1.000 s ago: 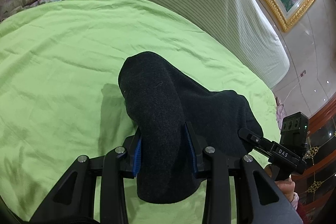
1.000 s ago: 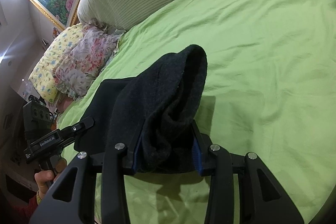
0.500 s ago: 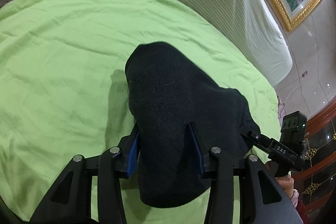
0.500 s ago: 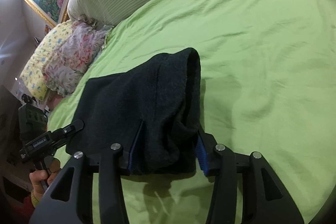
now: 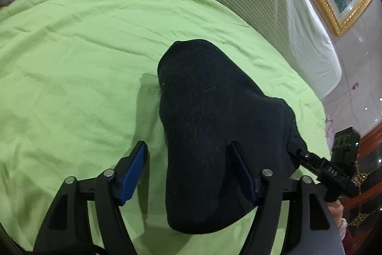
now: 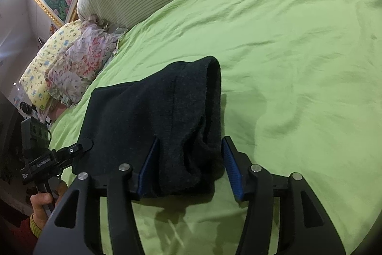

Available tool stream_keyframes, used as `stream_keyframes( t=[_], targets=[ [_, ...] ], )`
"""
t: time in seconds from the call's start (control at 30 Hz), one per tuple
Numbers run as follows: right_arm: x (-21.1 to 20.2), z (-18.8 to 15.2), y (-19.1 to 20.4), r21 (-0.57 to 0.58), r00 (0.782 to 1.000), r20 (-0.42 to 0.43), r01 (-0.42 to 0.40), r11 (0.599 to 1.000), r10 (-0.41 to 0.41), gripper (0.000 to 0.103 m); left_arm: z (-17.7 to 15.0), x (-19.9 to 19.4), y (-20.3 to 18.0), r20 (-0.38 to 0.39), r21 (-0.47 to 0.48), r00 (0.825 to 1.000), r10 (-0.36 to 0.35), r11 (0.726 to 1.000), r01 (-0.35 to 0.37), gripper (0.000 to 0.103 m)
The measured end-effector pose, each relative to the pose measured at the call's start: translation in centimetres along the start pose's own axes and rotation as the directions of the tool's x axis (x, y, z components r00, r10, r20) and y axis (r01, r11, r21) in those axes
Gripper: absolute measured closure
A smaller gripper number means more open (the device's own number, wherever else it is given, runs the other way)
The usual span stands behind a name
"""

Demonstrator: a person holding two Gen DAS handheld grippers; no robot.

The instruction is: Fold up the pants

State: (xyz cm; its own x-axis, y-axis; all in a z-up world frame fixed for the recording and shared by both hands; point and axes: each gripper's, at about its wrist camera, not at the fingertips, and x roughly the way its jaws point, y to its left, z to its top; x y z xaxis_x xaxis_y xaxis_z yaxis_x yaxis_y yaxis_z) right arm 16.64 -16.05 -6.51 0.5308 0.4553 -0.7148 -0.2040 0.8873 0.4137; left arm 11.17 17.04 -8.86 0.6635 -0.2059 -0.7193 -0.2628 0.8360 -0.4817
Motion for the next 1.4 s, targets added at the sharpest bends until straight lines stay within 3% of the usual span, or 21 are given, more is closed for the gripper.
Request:
stream_keyframes(
  t=[0.17, 0.37, 0.53, 0.73, 0.8, 1.0, 1.4],
  targets=[
    [-1.5, -0.3, -0.4, 0.02, 0.998, 0.041, 0.039, 0.999, -0.04, 0.044, -0.5, -0.8, -1.0, 0.016, 0.03, 0.997, 0.073, 0.997, -0.074, 0.022],
    [-4.0, -1.2, 1.4, -0.036, 0.978, 0.134, 0.163, 0.986, -0.157, 0.037, -1.9, -2.3, -3.0, 0.066, 0.116, 0.977, 0.203, 0.971, -0.21, 0.018],
    [-5.2, -2.4, 3.8, -0.109, 0.974, 0.174, 0.162, 0.981, -0.142, 0.032, -3.9, -3.5, -4.6, 0.101, 0.16, 0.966, 0.238, 0.954, -0.252, 0.017],
    [-5.4, -4.1, 7.1, -0.218, 0.968, 0.21, 0.18, 0.959, -0.134, 0.017, -5.9, -4.8, -5.4, 0.122, 0.165, 0.948, 0.293, 0.936, -0.311, 0.017],
    [-4.9, -4.6, 8.1, -0.256, 0.972, 0.198, 0.177, 0.95, -0.128, 0.012, -6.2, -5.3, -5.6, 0.134, 0.163, 0.946, 0.297, 0.935, -0.316, 0.017],
    [-3.4, -5.7, 9.2, -0.324, 0.974, 0.161, 0.207, 0.923, -0.161, 0.012, -6.6, -5.7, -6.0, 0.137, 0.165, 0.943, 0.303, 0.932, -0.323, 0.017],
    [-2.4, -7.0, 9.1, -0.327, 0.981, 0.118, 0.183, 0.927, -0.152, 0.012, -7.8, -4.0, -6.2, 0.107, 0.216, 0.928, 0.357, 0.903, -0.372, 0.016]
  ],
)
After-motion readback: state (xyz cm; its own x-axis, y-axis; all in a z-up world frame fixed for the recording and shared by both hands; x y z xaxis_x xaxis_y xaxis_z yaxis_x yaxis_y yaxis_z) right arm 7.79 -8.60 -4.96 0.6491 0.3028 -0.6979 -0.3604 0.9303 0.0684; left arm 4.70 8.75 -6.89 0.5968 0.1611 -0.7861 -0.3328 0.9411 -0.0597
